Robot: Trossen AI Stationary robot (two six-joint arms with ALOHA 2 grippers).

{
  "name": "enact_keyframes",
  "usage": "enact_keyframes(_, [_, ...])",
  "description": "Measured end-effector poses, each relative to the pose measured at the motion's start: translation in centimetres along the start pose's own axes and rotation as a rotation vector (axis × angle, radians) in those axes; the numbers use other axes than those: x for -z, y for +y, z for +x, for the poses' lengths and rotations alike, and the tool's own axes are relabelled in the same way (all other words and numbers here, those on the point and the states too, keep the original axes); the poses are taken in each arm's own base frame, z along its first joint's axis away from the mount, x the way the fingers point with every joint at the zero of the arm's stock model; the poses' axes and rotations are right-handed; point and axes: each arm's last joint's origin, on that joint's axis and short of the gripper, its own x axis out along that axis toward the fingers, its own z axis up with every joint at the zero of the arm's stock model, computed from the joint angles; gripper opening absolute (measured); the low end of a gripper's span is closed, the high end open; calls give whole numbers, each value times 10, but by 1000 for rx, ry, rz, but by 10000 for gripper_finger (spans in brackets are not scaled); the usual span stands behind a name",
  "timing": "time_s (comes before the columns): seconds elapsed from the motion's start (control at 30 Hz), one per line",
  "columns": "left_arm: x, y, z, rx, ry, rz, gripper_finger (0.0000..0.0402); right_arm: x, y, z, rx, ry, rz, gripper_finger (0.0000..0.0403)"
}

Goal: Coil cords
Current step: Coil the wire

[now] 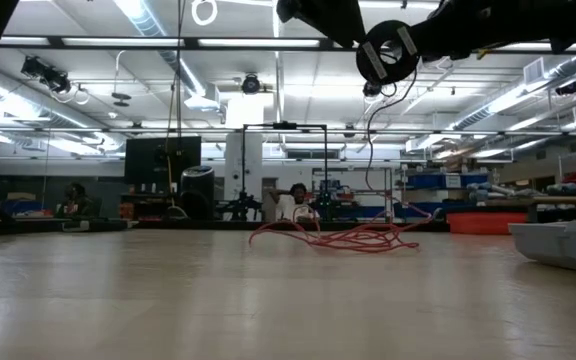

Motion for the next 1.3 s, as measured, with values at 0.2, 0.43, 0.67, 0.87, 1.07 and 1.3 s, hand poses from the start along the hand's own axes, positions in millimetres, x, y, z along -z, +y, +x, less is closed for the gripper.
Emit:
enact_keyframes(0.2, [-1, 1, 0, -19, -8, 19, 152, 1, 2, 0, -44, -3, -19, 2])
enact_keyframes(0.43, [-4, 0, 0, -22, -40, 21, 152, -3, 1, 0, -58, -51, -26, 2])
enact_keyframes(0.67, [-6, 2, 1, -15, -59, 40, 150, -3, 6, 12, -63, -87, -11, 2])
enact_keyframes(0.87, [-6, 2, 0, 17, -55, 39, 59, -2, 7, 18, -54, -108, -11, 2])
enact_keyframes(1.07, [-7, 2, -1, 27, -52, 37, 4, -3, 7, 18, -62, -123, 21, 9])
enact_keyframes(1.3, [-5, 5, 2, 19, -30, 25, 2, -9, 5, 16, -56, -169, 72, 41])
